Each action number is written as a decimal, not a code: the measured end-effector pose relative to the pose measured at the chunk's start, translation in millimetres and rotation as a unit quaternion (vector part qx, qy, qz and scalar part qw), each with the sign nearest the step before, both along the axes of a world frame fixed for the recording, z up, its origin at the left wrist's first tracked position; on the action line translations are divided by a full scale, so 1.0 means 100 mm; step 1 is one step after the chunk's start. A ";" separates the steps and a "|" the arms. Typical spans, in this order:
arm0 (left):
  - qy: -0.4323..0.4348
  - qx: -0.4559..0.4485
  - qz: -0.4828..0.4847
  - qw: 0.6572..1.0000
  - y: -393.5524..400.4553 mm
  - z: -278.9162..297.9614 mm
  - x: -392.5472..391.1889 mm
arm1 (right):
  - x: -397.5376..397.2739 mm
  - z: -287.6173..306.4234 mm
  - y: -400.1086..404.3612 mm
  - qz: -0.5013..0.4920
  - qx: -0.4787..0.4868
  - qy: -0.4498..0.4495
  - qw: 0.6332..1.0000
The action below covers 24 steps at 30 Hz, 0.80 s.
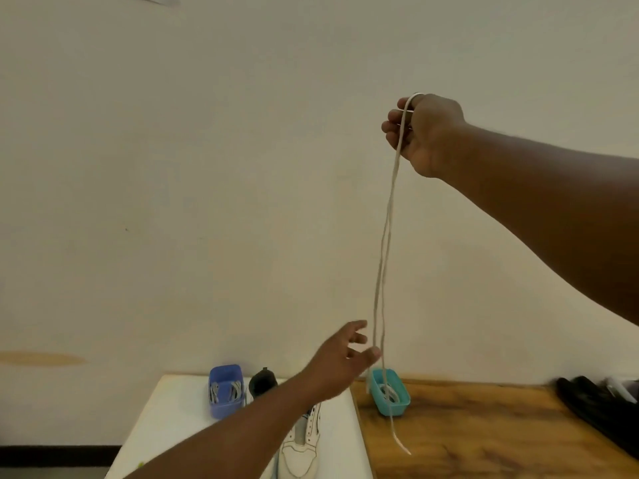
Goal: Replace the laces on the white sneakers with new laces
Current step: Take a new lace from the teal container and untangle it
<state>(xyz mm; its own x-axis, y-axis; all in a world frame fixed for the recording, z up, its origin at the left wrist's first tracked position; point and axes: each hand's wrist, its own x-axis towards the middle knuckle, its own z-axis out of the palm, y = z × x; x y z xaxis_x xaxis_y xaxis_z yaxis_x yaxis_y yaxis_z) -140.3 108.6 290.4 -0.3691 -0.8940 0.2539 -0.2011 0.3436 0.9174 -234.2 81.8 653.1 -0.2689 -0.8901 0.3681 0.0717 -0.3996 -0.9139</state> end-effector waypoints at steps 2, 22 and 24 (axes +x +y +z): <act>-0.009 0.006 -0.013 1.000 0.04 -0.13 -0.18 | 0.00 0.01 -0.01 -0.001 -0.004 0.001 1.000; 0.081 0.027 0.137 0.987 -0.27 -0.49 0.28 | -0.07 -0.07 0.01 -0.024 -0.006 0.013 1.000; 0.084 -0.042 0.157 0.983 -0.27 -0.21 0.22 | -0.05 -0.08 0.03 -0.014 -0.007 0.006 1.000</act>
